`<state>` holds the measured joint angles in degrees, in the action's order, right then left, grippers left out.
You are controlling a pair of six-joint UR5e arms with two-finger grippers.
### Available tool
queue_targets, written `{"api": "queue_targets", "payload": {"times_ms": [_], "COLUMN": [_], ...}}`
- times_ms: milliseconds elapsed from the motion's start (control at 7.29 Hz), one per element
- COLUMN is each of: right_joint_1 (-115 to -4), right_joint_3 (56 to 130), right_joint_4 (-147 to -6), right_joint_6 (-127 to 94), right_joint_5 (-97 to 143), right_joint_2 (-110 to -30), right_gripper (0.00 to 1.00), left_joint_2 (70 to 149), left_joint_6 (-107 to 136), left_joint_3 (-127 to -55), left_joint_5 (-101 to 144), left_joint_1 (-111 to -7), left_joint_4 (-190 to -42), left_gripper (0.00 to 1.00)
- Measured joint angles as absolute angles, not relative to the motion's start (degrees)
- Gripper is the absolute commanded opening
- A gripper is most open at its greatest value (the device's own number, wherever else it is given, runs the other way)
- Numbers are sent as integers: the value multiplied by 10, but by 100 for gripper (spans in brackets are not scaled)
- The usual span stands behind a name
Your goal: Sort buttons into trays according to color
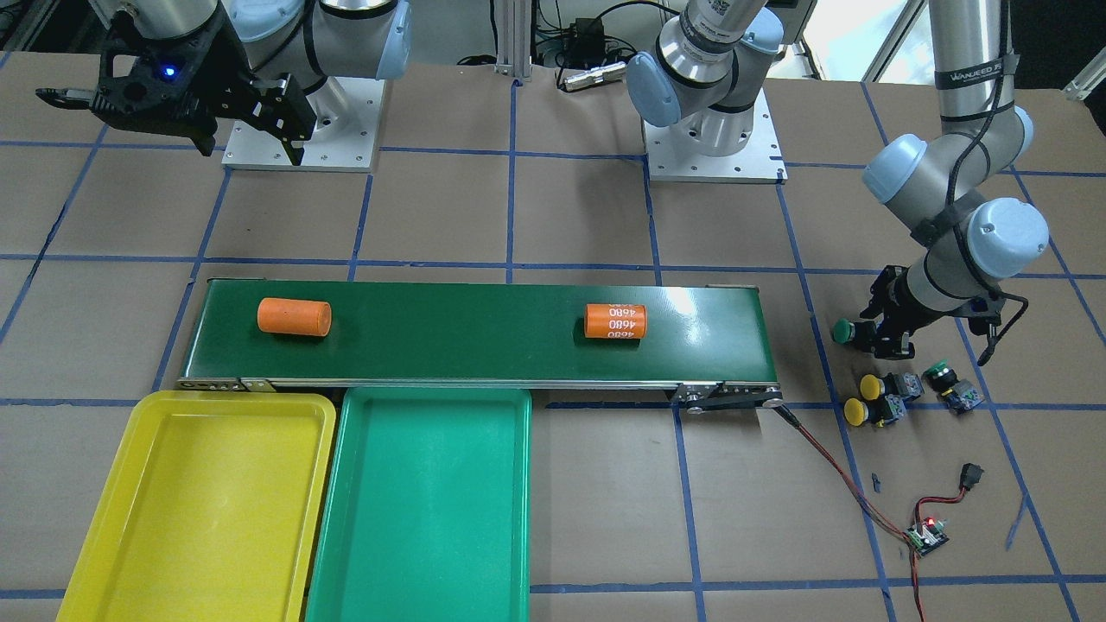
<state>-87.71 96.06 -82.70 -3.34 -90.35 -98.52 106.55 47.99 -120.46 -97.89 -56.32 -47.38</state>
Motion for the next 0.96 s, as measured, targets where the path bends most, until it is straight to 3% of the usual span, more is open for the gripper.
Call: {"api": "queue_targets", "payload": {"times_ms": [960], "right_joint_1": [-877], "right_joint_3": [961], "right_joint_4": [-825], "right_joint_6": [-33], "right_joint_5": [-904], "right_joint_2": [-986], "right_gripper": [100], "left_joint_2": [1030], "left_joint_6": [487], "left_joint_3": [-1182], "left_joint_5": [-949], "left_joint_1": [-575], "left_joint_4": [-480], "left_gripper": [33]}}
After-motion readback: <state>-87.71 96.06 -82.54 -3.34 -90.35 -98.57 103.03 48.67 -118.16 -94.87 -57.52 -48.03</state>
